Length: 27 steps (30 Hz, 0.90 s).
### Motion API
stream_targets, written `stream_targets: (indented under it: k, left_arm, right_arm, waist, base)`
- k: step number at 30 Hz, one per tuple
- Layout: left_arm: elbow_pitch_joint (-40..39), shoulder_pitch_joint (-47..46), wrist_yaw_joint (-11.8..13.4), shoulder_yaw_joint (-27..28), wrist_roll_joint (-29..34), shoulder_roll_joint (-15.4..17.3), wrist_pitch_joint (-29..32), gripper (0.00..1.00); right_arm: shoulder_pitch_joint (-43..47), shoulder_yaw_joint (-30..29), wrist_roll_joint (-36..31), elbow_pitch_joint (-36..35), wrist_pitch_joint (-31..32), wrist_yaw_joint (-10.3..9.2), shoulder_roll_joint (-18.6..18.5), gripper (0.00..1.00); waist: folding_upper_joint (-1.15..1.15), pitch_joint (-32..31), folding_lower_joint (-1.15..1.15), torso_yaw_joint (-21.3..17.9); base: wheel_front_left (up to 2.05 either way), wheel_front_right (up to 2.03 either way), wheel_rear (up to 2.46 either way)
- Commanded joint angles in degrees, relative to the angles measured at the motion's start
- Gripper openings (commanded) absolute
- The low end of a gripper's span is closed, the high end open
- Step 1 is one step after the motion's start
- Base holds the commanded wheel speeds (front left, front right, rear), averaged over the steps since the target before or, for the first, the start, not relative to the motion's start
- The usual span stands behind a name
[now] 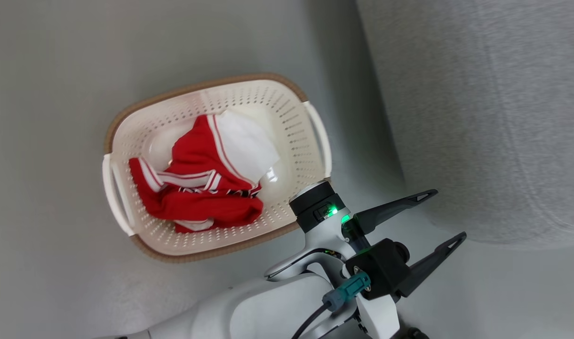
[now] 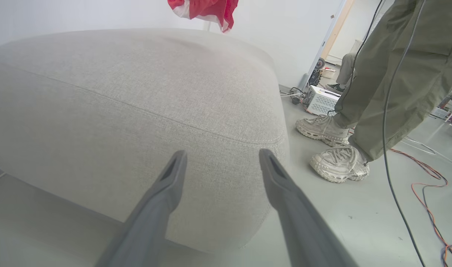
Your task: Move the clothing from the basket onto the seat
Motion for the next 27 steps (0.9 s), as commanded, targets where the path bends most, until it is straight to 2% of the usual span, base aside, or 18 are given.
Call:
stream_targets:
  k: [1, 5, 8, 15, 20, 21, 22, 23, 24, 27]
  left_arm:
    - [-2.15, -0.21, 0.66, 0.57, 0.46, -0.82, -0.27, 1.00]
    - [-3.00, 0.28, 1.68, 0.42, 1.14, -0.82, -0.27, 1.00]
    - [-2.95, 0.62, 1.11, 0.40, 1.70, -0.82, -0.27, 1.00]
    - [-2.48, 1.02, 1.18, 0.38, 1.33, -0.82, -0.27, 1.00]
    - [-2.39, 0.75, 1.73, 0.38, 0.45, -0.82, -0.27, 1.00]
    - [-2.33, 0.70, 2.35, 0.38, 0.08, -0.82, -0.27, 1.00]
    - [-2.37, 0.78, 2.48, 0.38, -0.22, -0.82, -0.27, 1.00]
    - [-2.40, 0.84, 2.60, 0.38, -0.43, -0.82, -0.27, 1.00]
    - [-2.46, 0.92, 2.69, 0.38, -0.62, -0.82, -0.27, 1.00]
    - [-2.50, 1.45, 3.00, 0.83, -1.00, -0.82, -0.27, 1.00]
  right_arm:
    - [1.17, -1.50, 0.93, 0.24, -0.32, 0.06, -4.00, 0.00]
    - [1.81, -4.74, 2.74, 2.05, -0.32, 0.06, -1.77, 0.00]
    - [4.26, -5.17, 3.54, 3.88, -0.32, 0.06, 0.11, 0.00]
    - [12.75, -0.65, 7.73, 3.02, -0.32, 0.06, 4.16, 0.00]
    - [17.95, 4.18, 8.62, 1.23, -0.32, 0.06, 5.19, 0.00]
    - [20.20, 5.27, 8.22, 0.17, -0.32, 0.06, 6.18, 0.28]
    - [21.32, 5.72, 8.03, -0.26, -0.32, 0.06, 6.65, 0.40]
    - [22.37, 6.01, 7.98, -0.62, -0.32, 0.06, 7.17, 0.63]
    - [23.31, 5.98, 8.20, -0.78, -0.32, 0.06, 7.70, 1.00]
    - [26.02, 5.68, 8.29, -1.51, -0.32, 0.06, 8.94, 1.00]
  waist:
    - [0.00, 3.31, 0.00, 3.37]
    - [0.00, 6.17, 0.00, 4.59]
    - [0.00, 6.73, 0.00, 4.98]
    - [0.00, 5.64, 0.00, 4.70]
    - [0.00, 3.76, 0.00, 4.48]
    - [0.00, 2.53, 0.00, 4.29]
    - [0.00, 1.90, 0.00, 4.21]
    - [0.00, 1.25, 0.00, 4.17]
    - [0.00, 0.60, 0.00, 4.21]
    - [0.00, -1.45, 0.00, 4.43]
  base:
    - [0.00, 0.00, 0.00]
    - [0.00, 0.00, 0.00]
    - [0.00, 0.00, 0.00]
    - [0.00, 0.00, 0.00]
    - [0.00, 0.00, 0.00]
    - [0.00, 0.00, 0.00]
    - [0.00, 0.00, 0.00]
    - [0.00, 0.00, 0.00]
    - [0.00, 0.00, 0.00]
    - [0.00, 0.00, 0.00]
